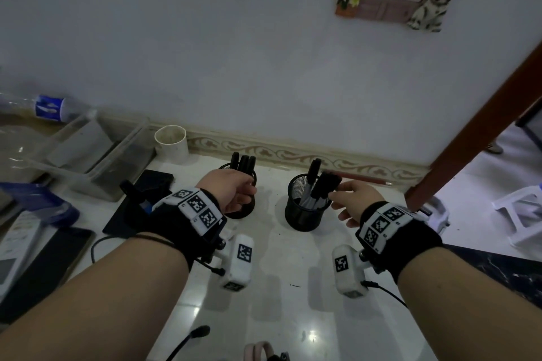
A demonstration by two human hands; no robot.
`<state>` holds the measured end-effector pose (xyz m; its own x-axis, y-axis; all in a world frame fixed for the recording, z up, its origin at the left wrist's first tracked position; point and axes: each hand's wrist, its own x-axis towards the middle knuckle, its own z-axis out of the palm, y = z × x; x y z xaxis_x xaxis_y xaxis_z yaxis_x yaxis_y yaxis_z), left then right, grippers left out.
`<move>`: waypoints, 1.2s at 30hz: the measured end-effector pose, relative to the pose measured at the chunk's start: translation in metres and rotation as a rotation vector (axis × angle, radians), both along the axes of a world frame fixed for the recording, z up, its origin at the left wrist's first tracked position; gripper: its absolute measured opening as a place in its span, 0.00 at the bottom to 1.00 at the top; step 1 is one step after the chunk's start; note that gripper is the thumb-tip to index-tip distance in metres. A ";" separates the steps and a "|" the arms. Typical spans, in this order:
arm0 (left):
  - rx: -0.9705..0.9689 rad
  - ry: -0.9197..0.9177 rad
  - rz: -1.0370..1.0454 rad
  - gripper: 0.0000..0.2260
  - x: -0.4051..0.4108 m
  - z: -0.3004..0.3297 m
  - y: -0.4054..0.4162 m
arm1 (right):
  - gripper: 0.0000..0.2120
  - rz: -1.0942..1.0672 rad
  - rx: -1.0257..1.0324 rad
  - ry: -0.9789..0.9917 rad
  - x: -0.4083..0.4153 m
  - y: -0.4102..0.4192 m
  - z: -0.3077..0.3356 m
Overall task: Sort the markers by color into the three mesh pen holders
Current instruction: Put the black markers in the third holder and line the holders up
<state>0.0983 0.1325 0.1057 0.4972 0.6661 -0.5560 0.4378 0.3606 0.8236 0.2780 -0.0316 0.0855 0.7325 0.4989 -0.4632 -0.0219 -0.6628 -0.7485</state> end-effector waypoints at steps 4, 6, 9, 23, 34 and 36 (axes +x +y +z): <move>-0.007 -0.017 0.000 0.05 0.001 0.000 -0.001 | 0.15 0.019 -0.027 -0.001 -0.005 0.004 -0.003; -0.007 -0.019 -0.005 0.05 0.001 -0.001 -0.002 | 0.18 0.014 -0.047 -0.037 -0.006 0.005 -0.004; 0.008 0.005 -0.027 0.05 0.003 -0.001 -0.001 | 0.26 -0.006 -0.056 -0.175 0.001 0.007 0.003; 0.256 0.102 -0.385 0.12 0.078 0.016 -0.024 | 0.17 0.123 -0.075 -0.277 0.017 0.022 0.009; 0.326 0.097 -0.534 0.21 0.101 -0.001 -0.032 | 0.13 0.176 0.064 -0.204 0.031 0.015 0.004; 0.306 0.090 -0.515 0.21 0.102 -0.002 -0.031 | 0.10 0.133 0.068 -0.195 0.034 0.014 0.003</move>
